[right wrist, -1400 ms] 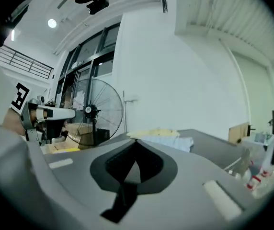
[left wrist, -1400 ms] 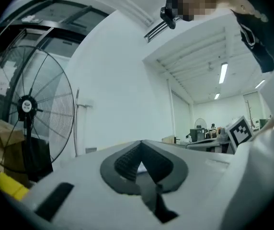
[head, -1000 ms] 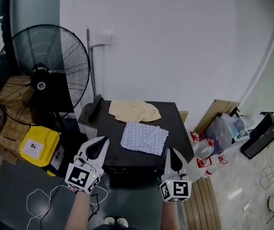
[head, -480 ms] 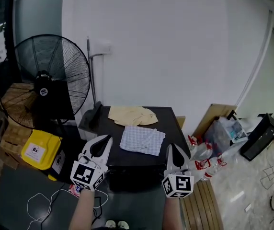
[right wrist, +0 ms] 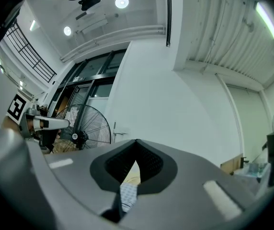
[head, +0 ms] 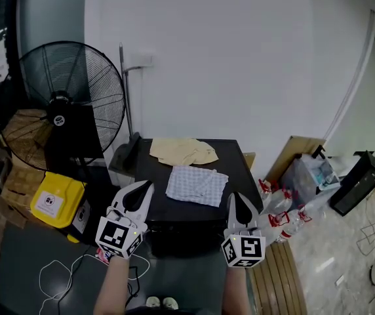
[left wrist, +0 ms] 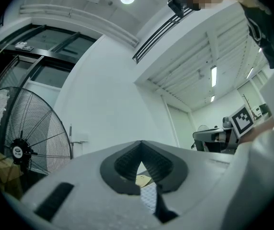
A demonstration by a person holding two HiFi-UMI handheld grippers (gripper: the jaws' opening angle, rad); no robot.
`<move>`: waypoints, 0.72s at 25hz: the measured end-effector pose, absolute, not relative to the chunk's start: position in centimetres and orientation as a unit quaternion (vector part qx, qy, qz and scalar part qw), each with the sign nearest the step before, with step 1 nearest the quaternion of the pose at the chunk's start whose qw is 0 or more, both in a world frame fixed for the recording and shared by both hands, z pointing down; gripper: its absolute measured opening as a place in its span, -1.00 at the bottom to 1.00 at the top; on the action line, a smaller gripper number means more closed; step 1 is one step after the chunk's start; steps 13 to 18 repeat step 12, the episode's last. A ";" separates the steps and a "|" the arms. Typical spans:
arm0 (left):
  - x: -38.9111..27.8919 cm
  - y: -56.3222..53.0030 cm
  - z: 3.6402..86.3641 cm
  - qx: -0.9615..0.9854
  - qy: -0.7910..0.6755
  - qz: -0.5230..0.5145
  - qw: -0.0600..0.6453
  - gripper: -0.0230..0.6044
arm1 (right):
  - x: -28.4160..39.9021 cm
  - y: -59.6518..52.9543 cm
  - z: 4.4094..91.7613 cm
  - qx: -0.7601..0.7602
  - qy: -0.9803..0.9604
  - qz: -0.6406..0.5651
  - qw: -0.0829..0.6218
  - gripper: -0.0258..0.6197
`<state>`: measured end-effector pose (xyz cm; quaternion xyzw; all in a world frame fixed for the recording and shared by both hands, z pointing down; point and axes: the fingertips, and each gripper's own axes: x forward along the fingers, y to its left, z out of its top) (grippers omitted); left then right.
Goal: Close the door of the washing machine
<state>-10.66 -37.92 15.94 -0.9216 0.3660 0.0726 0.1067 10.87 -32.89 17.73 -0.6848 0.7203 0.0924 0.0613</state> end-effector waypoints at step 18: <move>-10.8 -39.1 16.6 -0.921 0.370 0.069 0.099 -0.93 | 10.6 -34.1 18.4 -0.682 0.724 0.084 0.058 -0.88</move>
